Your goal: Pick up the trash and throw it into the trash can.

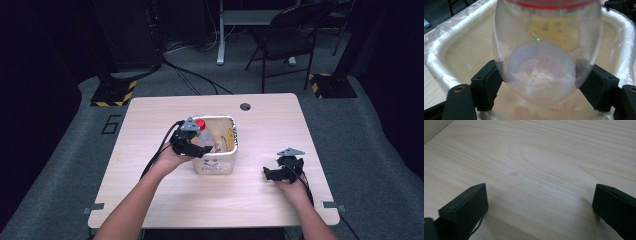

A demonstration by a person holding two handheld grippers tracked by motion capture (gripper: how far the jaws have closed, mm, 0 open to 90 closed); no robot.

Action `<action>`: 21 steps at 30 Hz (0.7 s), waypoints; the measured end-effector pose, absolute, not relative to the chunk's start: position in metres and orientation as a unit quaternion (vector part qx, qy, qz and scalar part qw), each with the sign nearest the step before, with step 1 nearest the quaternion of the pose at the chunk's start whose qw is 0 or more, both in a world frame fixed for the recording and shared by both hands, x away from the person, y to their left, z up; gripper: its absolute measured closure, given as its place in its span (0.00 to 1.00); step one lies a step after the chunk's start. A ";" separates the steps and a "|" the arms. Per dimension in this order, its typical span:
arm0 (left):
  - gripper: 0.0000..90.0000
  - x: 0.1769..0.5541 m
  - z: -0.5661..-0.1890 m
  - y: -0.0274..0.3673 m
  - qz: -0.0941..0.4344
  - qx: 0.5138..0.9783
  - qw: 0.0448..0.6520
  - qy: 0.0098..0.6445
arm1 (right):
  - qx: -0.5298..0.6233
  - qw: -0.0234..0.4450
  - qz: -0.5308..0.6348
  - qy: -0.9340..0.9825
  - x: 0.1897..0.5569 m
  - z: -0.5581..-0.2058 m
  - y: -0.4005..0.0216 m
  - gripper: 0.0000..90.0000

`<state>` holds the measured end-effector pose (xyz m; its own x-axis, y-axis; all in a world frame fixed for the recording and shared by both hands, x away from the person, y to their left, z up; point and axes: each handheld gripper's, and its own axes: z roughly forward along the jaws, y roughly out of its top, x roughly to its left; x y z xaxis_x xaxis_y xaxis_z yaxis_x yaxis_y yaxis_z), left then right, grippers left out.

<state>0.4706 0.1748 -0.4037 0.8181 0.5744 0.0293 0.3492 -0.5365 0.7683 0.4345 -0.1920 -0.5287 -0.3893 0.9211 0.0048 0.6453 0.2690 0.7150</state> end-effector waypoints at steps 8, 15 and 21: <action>0.22 0.468 -0.399 0.180 0.143 0.860 0.411 0.266 | 0.511 0.212 0.324 0.767 0.434 -0.529 -0.192 0.00; 0.22 0.463 -0.397 0.189 0.147 0.855 0.420 0.266 | 0.511 0.212 0.324 0.767 0.434 -0.529 -0.192 0.00; 0.22 0.459 -0.390 0.200 0.155 0.847 0.430 0.270 | 0.510 0.213 0.325 0.768 0.434 -0.529 -0.192 0.00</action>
